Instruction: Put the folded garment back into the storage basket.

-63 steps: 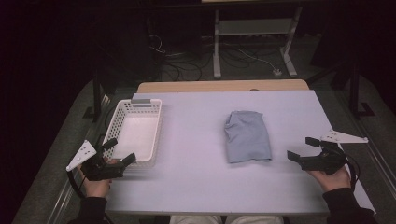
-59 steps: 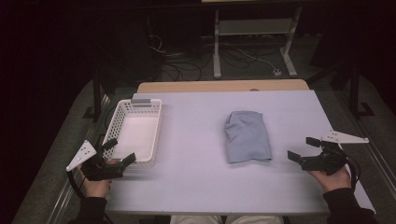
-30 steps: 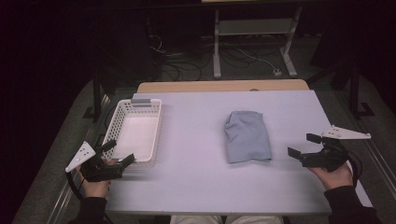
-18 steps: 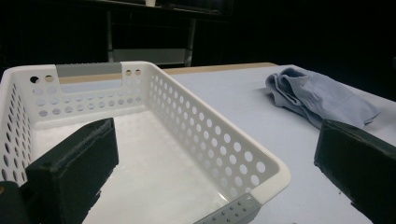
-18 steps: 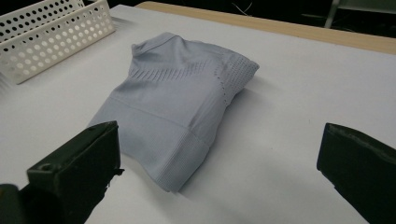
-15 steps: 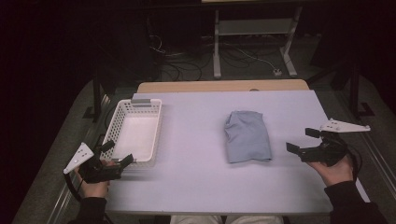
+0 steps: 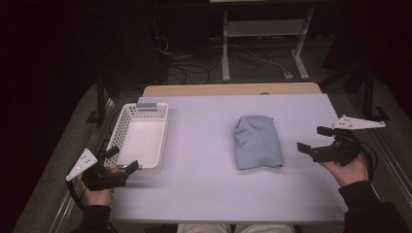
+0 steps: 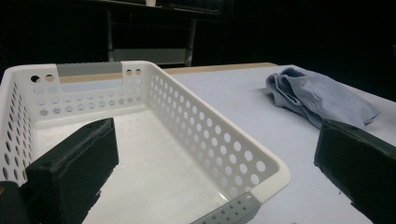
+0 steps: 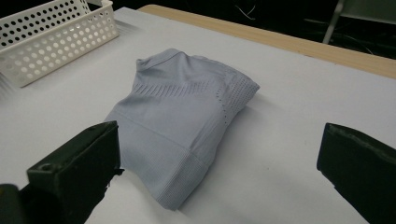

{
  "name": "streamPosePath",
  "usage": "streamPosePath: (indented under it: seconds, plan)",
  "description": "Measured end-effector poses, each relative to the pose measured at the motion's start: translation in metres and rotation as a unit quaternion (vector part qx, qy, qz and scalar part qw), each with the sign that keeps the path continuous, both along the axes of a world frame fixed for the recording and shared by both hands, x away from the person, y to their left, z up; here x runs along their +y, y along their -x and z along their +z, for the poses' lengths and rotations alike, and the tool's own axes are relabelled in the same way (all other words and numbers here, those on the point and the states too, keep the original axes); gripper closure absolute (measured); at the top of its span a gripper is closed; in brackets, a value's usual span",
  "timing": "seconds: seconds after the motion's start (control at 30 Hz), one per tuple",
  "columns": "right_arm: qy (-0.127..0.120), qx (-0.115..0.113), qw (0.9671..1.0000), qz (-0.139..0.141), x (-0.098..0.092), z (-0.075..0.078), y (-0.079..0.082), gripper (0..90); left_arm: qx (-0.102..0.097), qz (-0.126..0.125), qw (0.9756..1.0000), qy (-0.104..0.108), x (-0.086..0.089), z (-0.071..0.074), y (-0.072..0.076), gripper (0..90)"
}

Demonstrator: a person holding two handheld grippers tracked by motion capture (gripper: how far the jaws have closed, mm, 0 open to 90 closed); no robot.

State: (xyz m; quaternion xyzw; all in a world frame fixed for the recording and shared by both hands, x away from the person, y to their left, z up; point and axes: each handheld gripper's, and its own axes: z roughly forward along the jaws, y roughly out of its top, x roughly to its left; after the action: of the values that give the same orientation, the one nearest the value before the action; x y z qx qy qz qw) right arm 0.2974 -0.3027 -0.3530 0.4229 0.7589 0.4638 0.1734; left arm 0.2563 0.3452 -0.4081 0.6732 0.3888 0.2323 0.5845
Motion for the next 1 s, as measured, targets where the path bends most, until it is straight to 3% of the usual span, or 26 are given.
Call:
streamPosePath:
  seconds: [1.0]
  plan:
    - [0.026,0.002,0.9995,0.017,0.016,0.024,-0.032,0.0,0.000,-0.002,1.0000,0.000,0.000,0.000,0.000,0.0]
